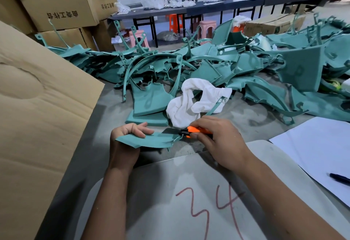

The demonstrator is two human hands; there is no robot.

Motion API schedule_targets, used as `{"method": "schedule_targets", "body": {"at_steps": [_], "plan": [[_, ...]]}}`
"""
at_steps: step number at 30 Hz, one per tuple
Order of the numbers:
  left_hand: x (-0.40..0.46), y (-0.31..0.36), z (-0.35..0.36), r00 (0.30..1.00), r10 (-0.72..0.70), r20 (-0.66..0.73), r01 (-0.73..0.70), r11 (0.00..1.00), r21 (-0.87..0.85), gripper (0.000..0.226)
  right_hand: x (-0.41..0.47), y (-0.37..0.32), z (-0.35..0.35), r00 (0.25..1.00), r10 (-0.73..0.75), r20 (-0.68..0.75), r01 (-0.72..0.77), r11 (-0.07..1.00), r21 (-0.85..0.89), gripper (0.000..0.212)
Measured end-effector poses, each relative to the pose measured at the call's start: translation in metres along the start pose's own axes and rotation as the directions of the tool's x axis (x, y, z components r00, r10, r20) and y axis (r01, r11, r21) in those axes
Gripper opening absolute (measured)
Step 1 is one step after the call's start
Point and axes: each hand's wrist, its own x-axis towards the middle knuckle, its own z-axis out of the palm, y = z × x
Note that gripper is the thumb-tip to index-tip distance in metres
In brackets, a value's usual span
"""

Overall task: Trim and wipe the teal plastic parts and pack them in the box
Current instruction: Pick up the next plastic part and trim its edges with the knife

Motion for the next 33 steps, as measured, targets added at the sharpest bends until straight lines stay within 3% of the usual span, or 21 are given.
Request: {"method": "schedule_targets", "body": {"at_steps": [4, 8, 13, 18, 26, 28, 30, 33], "plan": [[0.0, 0.0, 0.002, 1.0, 0.01, -0.006, -0.01, 1.0, 0.007, 0.042, 0.001, 0.001, -0.001, 0.999, 0.01, -0.034, -0.01, 1.0, -0.015, 0.01], [0.001, 0.0, 0.001, 1.0, 0.006, -0.005, -0.006, 1.0, 0.009, 0.044, 0.0, 0.001, 0.0, 1.0, 0.004, 0.031, -0.003, 0.999, -0.049, 0.01], [0.001, -0.002, 0.001, 1.0, 0.008, -0.004, -0.008, 1.0, -0.001, 0.045, 0.002, 0.007, -0.012, 0.988, -0.055, 0.146, 0.048, 0.998, 0.051, 0.008], [0.001, -0.002, 0.001, 1.0, -0.01, -0.016, 0.01, 1.0, -0.012, 0.042, 0.001, 0.005, -0.005, 0.999, -0.025, 0.027, 0.026, 0.999, -0.025, 0.008], [0.0, 0.0, 0.003, 0.999, -0.009, -0.033, 0.01, 0.999, 0.034, 0.043, 0.003, 0.018, -0.03, 0.967, -0.052, 0.248, 0.047, 0.999, 0.026, 0.008], [-0.001, 0.001, 0.003, 0.998, 0.007, -0.054, -0.005, 0.999, 0.041, 0.044, 0.002, 0.019, -0.032, 0.982, -0.033, 0.185, 0.02, 0.997, 0.072, 0.008], [-0.002, 0.003, 0.004, 0.997, 0.048, -0.058, -0.045, 0.997, 0.055, 0.046, 0.002, 0.016, -0.03, 1.0, -0.017, 0.01, 0.016, 0.994, 0.106, 0.006], [-0.002, 0.005, 0.008, 0.994, 0.06, -0.086, -0.061, 0.998, -0.003, 0.047, 0.003, 0.004, -0.024, 0.988, -0.005, -0.153, 0.009, 1.0, 0.023, 0.007]]}}
